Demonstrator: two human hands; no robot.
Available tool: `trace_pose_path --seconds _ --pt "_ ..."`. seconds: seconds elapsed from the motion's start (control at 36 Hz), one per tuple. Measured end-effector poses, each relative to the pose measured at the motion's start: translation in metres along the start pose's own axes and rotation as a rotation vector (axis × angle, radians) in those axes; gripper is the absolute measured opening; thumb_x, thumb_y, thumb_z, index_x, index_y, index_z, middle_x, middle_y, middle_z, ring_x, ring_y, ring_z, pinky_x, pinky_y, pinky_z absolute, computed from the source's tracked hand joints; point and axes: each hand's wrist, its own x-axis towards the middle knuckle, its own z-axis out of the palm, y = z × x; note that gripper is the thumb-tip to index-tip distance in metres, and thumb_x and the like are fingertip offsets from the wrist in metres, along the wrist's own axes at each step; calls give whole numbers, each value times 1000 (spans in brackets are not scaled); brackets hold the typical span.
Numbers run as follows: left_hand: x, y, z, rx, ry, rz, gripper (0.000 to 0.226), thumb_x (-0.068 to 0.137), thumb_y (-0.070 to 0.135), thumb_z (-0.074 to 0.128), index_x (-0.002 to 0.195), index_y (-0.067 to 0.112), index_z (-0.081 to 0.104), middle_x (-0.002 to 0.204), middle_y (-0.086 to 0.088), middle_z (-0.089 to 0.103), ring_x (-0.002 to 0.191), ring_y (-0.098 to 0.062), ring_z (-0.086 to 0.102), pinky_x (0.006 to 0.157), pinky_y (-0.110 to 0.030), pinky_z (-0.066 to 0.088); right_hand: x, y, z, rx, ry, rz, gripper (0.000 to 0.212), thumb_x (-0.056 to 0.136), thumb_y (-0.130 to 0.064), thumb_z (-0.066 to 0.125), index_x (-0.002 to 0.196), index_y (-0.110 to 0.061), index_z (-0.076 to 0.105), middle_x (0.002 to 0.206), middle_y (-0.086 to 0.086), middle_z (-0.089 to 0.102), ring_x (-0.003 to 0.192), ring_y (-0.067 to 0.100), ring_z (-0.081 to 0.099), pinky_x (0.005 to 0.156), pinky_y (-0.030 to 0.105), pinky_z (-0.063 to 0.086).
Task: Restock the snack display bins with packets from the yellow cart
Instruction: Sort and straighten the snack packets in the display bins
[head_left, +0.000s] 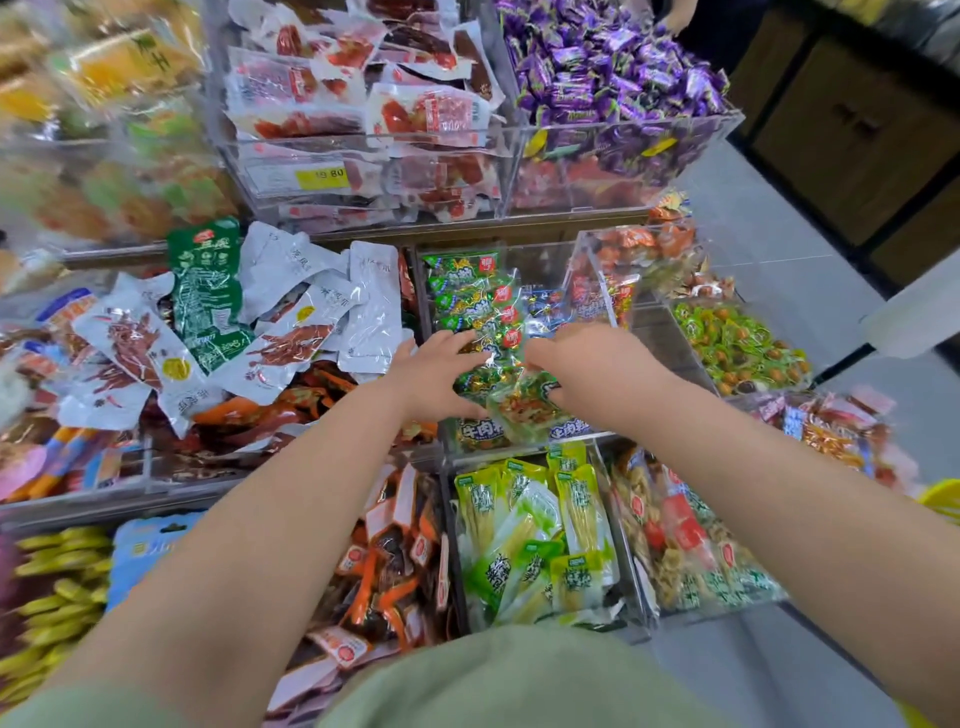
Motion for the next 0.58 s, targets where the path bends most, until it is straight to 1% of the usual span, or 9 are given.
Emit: trace_pose_path --seconds 0.08,0.14,0.25,0.33,0.39,0.42,0.47,0.53,0.58 --pt "-1 -2 -3 -41 -28 2 83 83 61 59 151 40 17 162 11 -2 148 -14 -6 115 -53 -6 6 -7 2 -29 -34 -45 36 82 0 54 112 -19 50 80 0 53 82 25 54 55 31 38" --pt "-2 -3 -4 -67 -37 7 82 84 57 61 151 39 18 162 11 -2 148 -14 -7 115 -52 -7 10 -16 8 -58 -68 -93 34 81 4 52 109 -15 51 82 1 50 90 27 55 56 32 36" --pt "-3 -4 -4 -131 -24 2 77 83 53 65 148 41 26 162 11 2 148 -12 -5 115 -50 -9 18 -35 25 -69 -66 -196 39 81 5 55 116 -12 55 107 7 55 104 28 52 64 32 35" --pt "-2 -5 -3 -158 4 10 65 83 45 68 141 45 38 161 11 7 148 -13 -1 115 -51 -8 23 -37 36 114 20 -254 44 80 3 58 120 -14 52 125 8 43 97 27 51 63 31 34" --pt "-2 -6 -2 -146 16 6 67 84 44 67 143 44 36 161 11 7 148 -14 0 115 -52 -6 19 -30 45 340 109 -207 59 77 -7 69 128 -20 44 121 5 40 82 20 48 60 30 36" --pt "-3 -6 -1 -146 20 3 69 85 45 66 145 44 32 161 12 7 148 -14 -1 116 -51 -7 15 -26 52 449 146 -134 67 74 -17 75 131 -23 40 118 2 41 80 18 48 60 29 39" --pt "-4 -7 0 -145 28 3 71 86 47 65 147 42 30 161 13 6 148 -13 0 116 -50 -7 2 -15 67 623 171 50 73 70 -36 79 130 -26 39 115 -4 46 89 15 53 69 31 47" --pt "-5 -7 0 -138 24 2 69 87 48 63 147 40 30 161 13 6 148 -12 -1 116 -50 -6 -10 -6 83 580 73 110 69 73 -46 75 130 -27 41 116 -6 57 97 16 57 77 31 48" --pt "-6 -5 -2 -136 12 -1 68 87 48 63 147 39 32 161 13 6 148 -12 -1 117 -50 -6 -17 -1 94 418 -11 34 60 81 -49 65 133 -29 43 121 -3 61 102 20 60 78 32 49"
